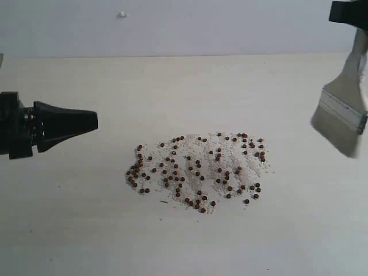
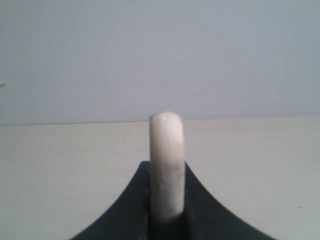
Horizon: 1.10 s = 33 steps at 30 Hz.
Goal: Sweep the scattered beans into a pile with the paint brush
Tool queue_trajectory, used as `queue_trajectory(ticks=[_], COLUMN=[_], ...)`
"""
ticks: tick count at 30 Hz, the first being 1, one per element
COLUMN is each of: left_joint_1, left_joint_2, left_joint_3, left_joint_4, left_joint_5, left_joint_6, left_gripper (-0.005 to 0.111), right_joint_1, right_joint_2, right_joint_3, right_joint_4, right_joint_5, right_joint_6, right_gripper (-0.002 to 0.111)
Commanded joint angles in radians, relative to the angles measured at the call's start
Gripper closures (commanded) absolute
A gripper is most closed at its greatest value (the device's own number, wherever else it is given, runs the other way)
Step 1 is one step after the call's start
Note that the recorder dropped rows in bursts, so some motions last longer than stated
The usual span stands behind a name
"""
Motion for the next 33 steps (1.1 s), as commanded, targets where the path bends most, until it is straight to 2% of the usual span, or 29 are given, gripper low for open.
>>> queue_trajectory(ticks=[1, 6, 13, 19, 27, 33], left_joint_1=[0.0, 0.017, 0.16, 0.295, 0.376, 0.379], left_joint_2=[-0.061, -0.165, -0.432, -0.709, -1.083, -1.333], left_joint_3=[0.065, 0.115, 0.248, 0.379, 0.473, 0.501], left_joint_4=[-0.017, -0.017, -0.017, -0.017, -0.017, -0.017], left_joint_5=[0.008, 0.008, 0.008, 0.008, 0.001, -0.402], left_joint_6=[0.044, 0.044, -0.002, -0.106, -0.352, -0.574], left_gripper=[0.107, 0.107, 0.107, 0.107, 0.107, 0.107], right_joint_1=[-0.004, -0.004, -0.004, -0.004, -0.004, -0.004], right_joint_2=[-0.022, -0.031, -0.126, -0.18, -0.184, -0.184], right_joint_3=[0.021, 0.044, 0.108, 0.173, 0.209, 0.209], right_joint_4=[-0.008, -0.028, -0.151, -0.194, -0.442, -0.464], right_joint_5=[-0.061, -0.071, -0.098, -0.098, -0.109, -0.111], right_joint_6=[-0.013, 0.01, 0.131, 0.205, 0.465, 0.489], right_gripper=[0.108, 0.108, 0.108, 0.108, 0.108, 0.108])
